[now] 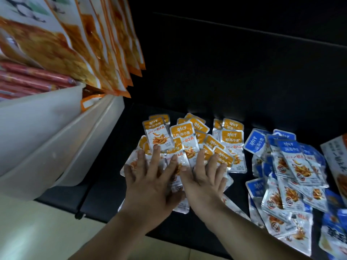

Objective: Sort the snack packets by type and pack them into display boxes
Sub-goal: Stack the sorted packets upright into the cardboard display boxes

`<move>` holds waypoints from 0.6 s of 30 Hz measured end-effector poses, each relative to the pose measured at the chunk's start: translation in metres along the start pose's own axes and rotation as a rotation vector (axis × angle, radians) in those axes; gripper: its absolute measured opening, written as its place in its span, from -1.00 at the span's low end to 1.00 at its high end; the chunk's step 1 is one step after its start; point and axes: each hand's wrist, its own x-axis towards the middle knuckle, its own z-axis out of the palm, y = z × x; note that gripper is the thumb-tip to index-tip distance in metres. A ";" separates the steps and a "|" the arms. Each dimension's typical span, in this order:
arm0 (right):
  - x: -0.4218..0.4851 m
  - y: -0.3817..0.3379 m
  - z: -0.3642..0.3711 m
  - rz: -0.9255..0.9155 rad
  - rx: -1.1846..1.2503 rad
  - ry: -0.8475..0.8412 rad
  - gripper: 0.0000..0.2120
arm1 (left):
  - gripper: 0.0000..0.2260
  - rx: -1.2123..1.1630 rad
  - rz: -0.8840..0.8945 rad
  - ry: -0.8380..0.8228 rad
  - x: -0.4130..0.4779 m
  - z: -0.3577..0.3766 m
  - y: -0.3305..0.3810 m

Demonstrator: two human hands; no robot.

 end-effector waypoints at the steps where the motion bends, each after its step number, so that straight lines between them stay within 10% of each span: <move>1: 0.001 -0.005 0.005 -0.008 0.024 -0.020 -0.29 | -0.22 0.005 -0.008 0.007 -0.001 -0.001 -0.009; 11: -0.007 -0.022 -0.018 -0.185 0.101 0.010 -0.36 | -0.26 -0.098 -0.057 0.047 -0.001 -0.019 -0.048; 18: -0.036 0.025 -0.031 -0.153 -0.558 -0.020 -0.41 | -0.31 -0.040 -0.031 0.141 -0.026 -0.008 -0.005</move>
